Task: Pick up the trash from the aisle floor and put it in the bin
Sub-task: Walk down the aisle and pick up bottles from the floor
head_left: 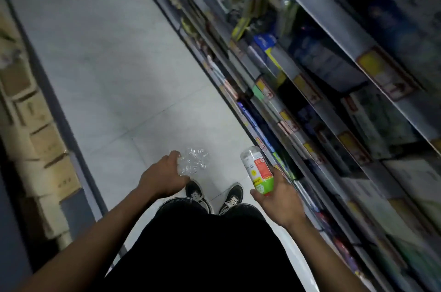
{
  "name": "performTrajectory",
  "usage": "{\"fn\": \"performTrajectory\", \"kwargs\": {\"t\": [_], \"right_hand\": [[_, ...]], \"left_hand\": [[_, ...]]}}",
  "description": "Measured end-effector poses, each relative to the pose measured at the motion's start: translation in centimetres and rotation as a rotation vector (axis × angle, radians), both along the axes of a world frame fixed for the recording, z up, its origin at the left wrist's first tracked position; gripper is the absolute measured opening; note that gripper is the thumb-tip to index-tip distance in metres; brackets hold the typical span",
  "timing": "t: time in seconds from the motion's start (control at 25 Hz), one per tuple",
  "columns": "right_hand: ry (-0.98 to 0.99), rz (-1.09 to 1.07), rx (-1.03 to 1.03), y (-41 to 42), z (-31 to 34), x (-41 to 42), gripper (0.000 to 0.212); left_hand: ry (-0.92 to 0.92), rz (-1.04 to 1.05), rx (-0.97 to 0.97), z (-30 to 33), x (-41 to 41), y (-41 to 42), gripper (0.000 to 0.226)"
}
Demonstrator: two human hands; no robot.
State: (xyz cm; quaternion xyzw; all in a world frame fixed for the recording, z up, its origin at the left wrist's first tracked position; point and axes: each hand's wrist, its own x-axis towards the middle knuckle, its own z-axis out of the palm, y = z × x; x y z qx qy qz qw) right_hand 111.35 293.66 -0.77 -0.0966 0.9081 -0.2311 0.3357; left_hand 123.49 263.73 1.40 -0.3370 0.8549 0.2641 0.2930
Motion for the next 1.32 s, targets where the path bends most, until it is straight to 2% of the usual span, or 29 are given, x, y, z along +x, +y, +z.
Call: {"fn": "performTrajectory", "kwargs": {"t": [0.32, 0.56, 0.72, 0.92, 1.2, 1.32], "right_hand": [[-0.010, 0.482, -0.061, -12.8, 1.0, -4.1, 0.067], [0.031, 0.686, -0.097, -26.3, 1.9, -4.7, 0.067], [0.035, 0.730, -0.073, -34.4, 2.4, -4.7, 0.069], [0.082, 0.723, 0.014, -40.2, 2.7, -6.9, 0.079], [0.092, 0.590, 0.058, -46.3, 1.8, -13.4, 0.077], [0.050, 0.557, 0.032, -51.8, 0.3, -18.0, 0.079]], "left_hand": [[0.063, 0.550, -0.097, 1.0, 9.3, -3.1, 0.079], [0.011, 0.846, -0.040, -0.6, 15.0, -8.1, 0.074], [-0.001, 0.884, 0.011, -1.4, 15.3, -15.1, 0.074], [0.060, 0.766, 0.004, -1.2, 12.2, -25.5, 0.075], [0.127, 0.663, -0.024, -0.3, 2.9, -39.6, 0.077], [0.120, 0.641, -0.040, -0.6, -2.5, -45.8, 0.076]]}}
